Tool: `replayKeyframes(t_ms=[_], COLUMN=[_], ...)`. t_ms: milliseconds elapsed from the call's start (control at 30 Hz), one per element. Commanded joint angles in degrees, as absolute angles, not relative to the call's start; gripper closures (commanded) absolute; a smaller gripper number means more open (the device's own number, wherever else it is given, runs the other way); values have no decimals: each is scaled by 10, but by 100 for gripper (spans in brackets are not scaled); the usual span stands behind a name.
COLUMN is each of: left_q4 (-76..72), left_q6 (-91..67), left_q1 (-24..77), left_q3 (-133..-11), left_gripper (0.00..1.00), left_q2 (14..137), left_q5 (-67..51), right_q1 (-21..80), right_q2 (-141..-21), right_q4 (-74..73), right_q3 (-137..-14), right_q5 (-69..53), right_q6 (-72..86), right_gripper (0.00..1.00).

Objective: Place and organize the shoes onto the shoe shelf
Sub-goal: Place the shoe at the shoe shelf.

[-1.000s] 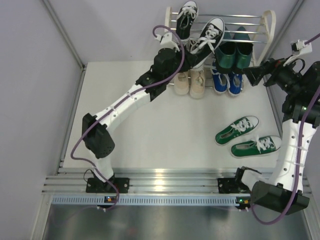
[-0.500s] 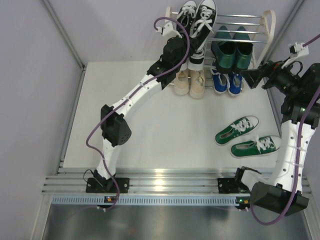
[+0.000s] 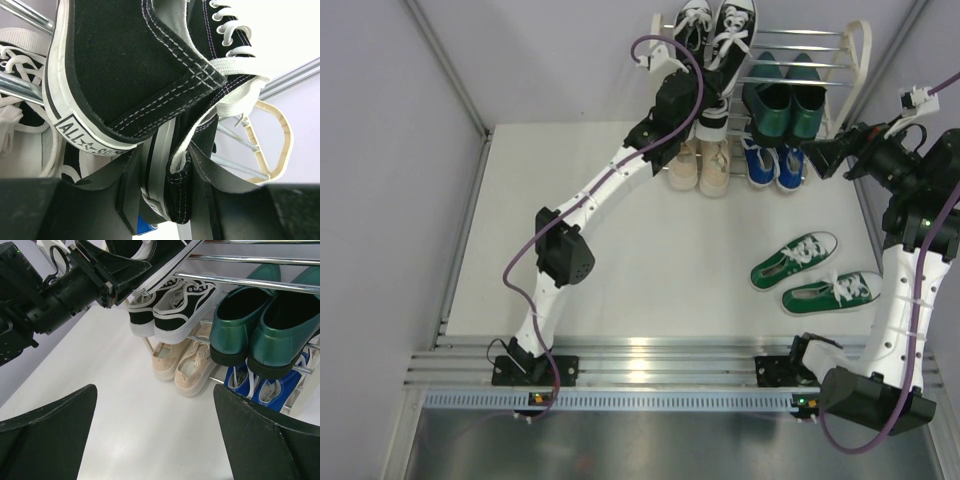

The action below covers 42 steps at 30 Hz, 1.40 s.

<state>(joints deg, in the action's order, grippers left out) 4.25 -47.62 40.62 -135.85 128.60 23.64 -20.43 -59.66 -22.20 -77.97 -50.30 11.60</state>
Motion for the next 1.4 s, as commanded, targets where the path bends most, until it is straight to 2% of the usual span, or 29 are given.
replayKeyframes(t_ms=[0, 233, 367, 500, 567, 700, 733, 833, 867, 1067, 1167, 1200, 1367], left_q4=[-50, -58, -51, -48, -51, -54, -53, -47, -47, -44, -49, -49, -47], left_q6=[-496, -500, -500, -500, -500, -511, -513, -523, -525, -526, -527, -526, -518], left_q1=[400, 400, 401, 400, 400, 400, 400, 400, 401, 401, 401, 401, 401], left_q3=[-1404, -1437, -1437, -1437, -1437, -1437, -1436, -1435, -1435, -1427, -1399, -1388, -1328], left_gripper=[100, 99, 95, 84, 82, 67, 57, 45, 37, 27, 18, 13, 7], left_q2=[1279, 1304, 1307, 1310, 1310, 1313, 1314, 1311, 1310, 1297, 1272, 1265, 1216], left_q5=[250, 250, 239, 258, 266, 279, 279, 278, 276, 271, 252, 248, 218], right_q1=[-209, -208, -209, -209, -208, -208, -209, -208, -208, -209, -209, -208, -208], right_q2=[-583, -583, -583, -583, -583, -584, -584, -584, -583, -580, -580, -581, -585], right_q4=[-217, -212, -214, -209, -210, -218, -220, -223, -224, -229, -240, -246, -278], right_q3=[-778, -775, -774, -768, -767, -766, -766, -764, -763, -757, -758, -762, -770], right_q5=[-512, -513, -513, -518, -519, -519, -519, -519, -519, -517, -548, -562, -613], right_q6=[119, 127, 127, 131, 130, 123, 123, 120, 119, 115, 78, 42, -33], right_gripper=[1, 1, 1, 1, 1, 0, 1, 1, 1, 0, 1, 1, 1])
